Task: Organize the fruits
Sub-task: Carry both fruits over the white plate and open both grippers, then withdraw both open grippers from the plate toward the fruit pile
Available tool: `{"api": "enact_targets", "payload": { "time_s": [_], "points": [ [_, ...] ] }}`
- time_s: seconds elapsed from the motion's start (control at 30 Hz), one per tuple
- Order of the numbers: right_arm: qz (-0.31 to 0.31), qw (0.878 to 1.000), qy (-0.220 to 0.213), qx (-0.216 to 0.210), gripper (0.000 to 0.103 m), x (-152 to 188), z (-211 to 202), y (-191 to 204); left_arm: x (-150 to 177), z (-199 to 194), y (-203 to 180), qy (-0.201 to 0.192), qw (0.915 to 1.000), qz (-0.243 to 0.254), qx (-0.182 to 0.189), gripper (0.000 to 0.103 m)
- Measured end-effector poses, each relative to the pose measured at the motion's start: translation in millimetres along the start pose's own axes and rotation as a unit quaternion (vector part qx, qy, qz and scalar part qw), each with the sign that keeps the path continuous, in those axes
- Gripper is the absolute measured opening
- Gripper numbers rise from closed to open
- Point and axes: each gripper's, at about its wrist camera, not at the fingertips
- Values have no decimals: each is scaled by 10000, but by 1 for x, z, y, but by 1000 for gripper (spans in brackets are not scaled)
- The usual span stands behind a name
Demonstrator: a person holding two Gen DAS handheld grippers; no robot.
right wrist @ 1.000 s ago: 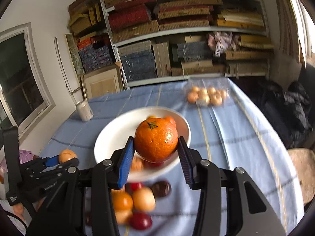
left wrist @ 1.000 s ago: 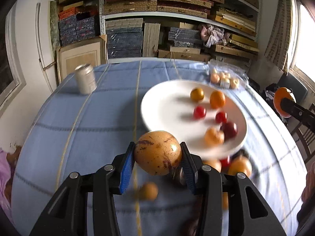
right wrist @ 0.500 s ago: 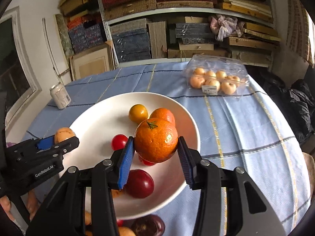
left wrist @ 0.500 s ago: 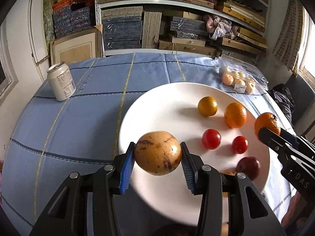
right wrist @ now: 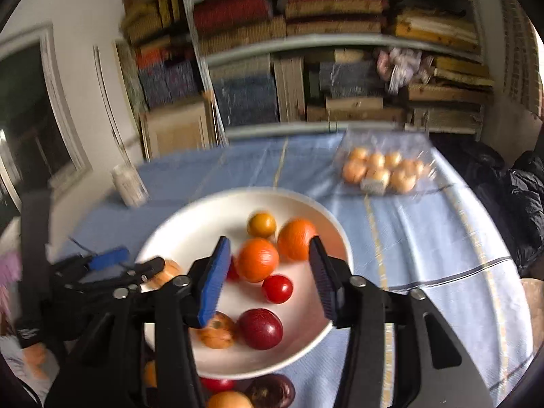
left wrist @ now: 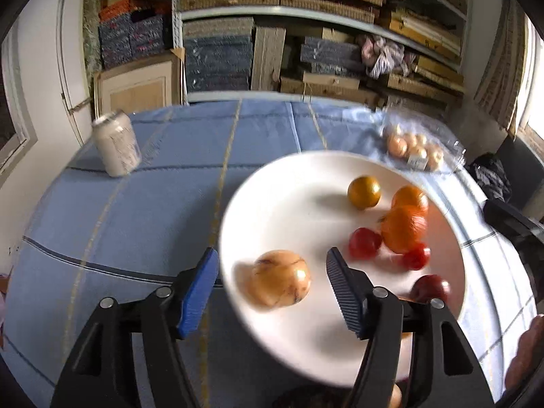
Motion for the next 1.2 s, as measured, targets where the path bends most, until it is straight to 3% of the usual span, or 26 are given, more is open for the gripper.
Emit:
{"api": "enact_targets", "payload": {
  "time_s": [0.03,0.13,0.3,0.43,0.67,1.2],
  "points": [
    [52,9998,-191,-20,64,-2,-17,-1,0,-7,2,-41,10000,-20,5,66],
    [138,9979,-627,-11,73,7,-62,0,5,-36,11,-161,9999,-17,-43,67],
    [249,9963,-790,210,80,51,-100,-5,32,-84,27,-406,9986,77,-328,73],
    [430,9967,-664,202,86,93,-111,-8,70,-108,43,-541,9971,23,-528,74],
    [463,9970,-596,184,95,119,-115,-3,114,-92,62,-120,9986,-183,-483,74],
    [671,9975,-183,121,98,120,-98,-7,116,-55,40,283,9991,226,-233,74]
  ]
}}
Point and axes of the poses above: each gripper's, at about its wrist camera, not at the fingertips, and z roughly the way its jaws point, y to its left, x to its underside, and after that the axes turned 4 degrees about -z, right-handed
